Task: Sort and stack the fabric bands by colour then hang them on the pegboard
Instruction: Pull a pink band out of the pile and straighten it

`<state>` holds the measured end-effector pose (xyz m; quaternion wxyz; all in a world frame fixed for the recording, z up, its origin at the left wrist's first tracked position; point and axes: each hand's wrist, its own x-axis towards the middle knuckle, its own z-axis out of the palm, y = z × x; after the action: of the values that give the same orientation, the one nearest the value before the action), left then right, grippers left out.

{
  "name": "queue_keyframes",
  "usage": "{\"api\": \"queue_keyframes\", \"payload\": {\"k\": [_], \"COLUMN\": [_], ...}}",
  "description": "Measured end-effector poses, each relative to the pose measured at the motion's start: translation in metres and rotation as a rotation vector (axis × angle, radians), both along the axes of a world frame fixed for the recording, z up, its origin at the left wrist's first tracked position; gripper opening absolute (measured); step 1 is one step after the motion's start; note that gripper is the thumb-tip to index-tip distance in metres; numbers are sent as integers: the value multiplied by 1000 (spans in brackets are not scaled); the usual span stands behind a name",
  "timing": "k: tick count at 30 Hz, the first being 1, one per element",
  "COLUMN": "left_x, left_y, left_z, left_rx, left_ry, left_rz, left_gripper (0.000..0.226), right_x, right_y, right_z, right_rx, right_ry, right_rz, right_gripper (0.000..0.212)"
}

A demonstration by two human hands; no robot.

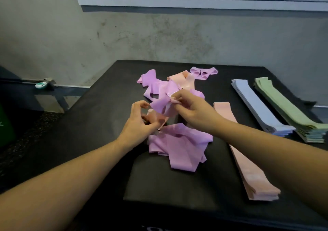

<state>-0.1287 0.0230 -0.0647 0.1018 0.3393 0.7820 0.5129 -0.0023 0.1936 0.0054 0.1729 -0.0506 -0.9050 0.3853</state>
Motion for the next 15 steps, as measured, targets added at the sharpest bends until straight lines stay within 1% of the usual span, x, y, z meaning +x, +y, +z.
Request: {"api": "queue_keyframes", "payload": {"k": [2,4,7,8,9,11,13,15], "left_x": [13,28,46,50,55,65,74,77], "left_y": [-1,2,5,5,4,1,-5,-13], "left_z": [8,20,38,43,49,61,71,76], "left_rx": [-9,-17,14,36,65,120,124,117], "left_ry": [67,168,227,196,120,-21,-4,28], "left_rz": [-18,2,11,-22,-60,-120,-101,-71], "left_gripper": [57,48,41,39,34,16,22,24], "right_x": [12,22,36,41,44,51,56,60], "right_y": [-4,-5,-11,-14,-17,-23,-26,-29], "right_z": [8,11,12,13,13,15,15,15], "right_rx": [-76,-141,-193,-214,-234,-269,-256,-231], "right_ry": [-17,-55,-75,-66,-60,-61,-67,-62], "right_rz": [-47,-72,-85,-95,-104,-112,-115,-126], "right_gripper": [10,11,15,17,20,28,40,44]}}
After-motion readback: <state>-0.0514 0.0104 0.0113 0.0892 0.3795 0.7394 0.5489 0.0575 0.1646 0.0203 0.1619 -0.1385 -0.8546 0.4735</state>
